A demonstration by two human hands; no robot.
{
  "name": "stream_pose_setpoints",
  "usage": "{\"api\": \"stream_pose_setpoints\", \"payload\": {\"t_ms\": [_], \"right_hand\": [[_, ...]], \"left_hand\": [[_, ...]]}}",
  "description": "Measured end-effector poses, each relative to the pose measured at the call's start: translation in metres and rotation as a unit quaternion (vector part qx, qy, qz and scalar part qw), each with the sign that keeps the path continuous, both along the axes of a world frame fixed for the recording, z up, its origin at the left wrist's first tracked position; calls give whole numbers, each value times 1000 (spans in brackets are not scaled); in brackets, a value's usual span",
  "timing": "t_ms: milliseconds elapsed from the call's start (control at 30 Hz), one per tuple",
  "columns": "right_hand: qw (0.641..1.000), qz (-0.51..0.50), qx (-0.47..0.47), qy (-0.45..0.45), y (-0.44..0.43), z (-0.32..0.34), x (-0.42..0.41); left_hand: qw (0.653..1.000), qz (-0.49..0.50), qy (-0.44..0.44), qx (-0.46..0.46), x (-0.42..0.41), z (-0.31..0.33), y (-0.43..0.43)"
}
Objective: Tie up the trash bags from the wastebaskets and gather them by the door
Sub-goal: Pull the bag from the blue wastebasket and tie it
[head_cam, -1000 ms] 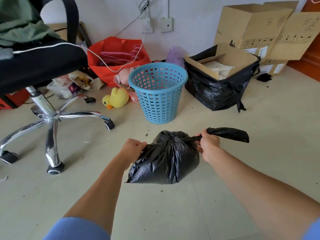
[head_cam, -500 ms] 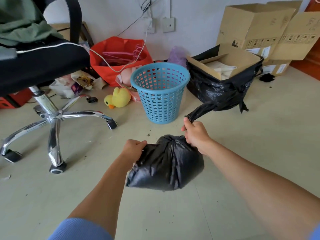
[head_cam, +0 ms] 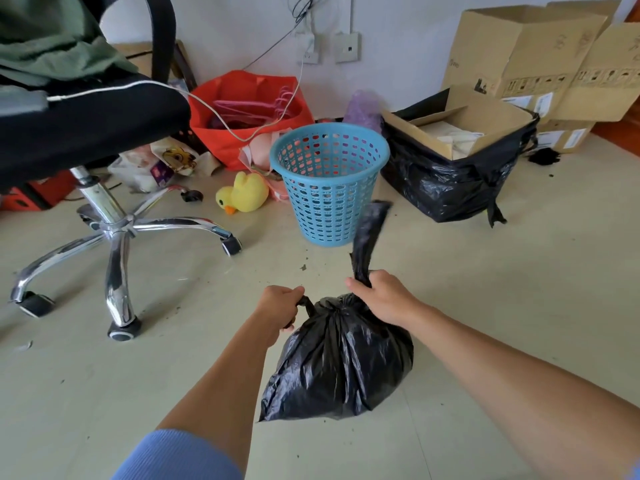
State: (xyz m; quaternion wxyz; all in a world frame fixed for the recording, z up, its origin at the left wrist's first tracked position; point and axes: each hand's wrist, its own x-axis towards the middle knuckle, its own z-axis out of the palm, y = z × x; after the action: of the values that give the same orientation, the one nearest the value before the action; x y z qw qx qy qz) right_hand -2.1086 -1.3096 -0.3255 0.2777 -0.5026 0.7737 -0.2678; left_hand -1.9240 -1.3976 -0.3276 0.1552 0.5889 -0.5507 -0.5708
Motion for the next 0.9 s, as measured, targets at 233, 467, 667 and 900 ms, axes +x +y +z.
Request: {"api": "stream_pose_setpoints", "payload": {"t_ms": [233,467,667,900], "right_hand": [[937,-14,173,-302,-7,27,-20],[952,-37,-53,-299,-9,6,5],[971,-2,-11,-239,-15,9,11],[978,94,138,128,-9,5,8]], "left_hand": [[997,65,21,30,11,-7,-5],[997,49,35,58,4,-4,3],[997,35,27,62,13,-2,3],[988,-64,139,13,8,41,-19]]}}
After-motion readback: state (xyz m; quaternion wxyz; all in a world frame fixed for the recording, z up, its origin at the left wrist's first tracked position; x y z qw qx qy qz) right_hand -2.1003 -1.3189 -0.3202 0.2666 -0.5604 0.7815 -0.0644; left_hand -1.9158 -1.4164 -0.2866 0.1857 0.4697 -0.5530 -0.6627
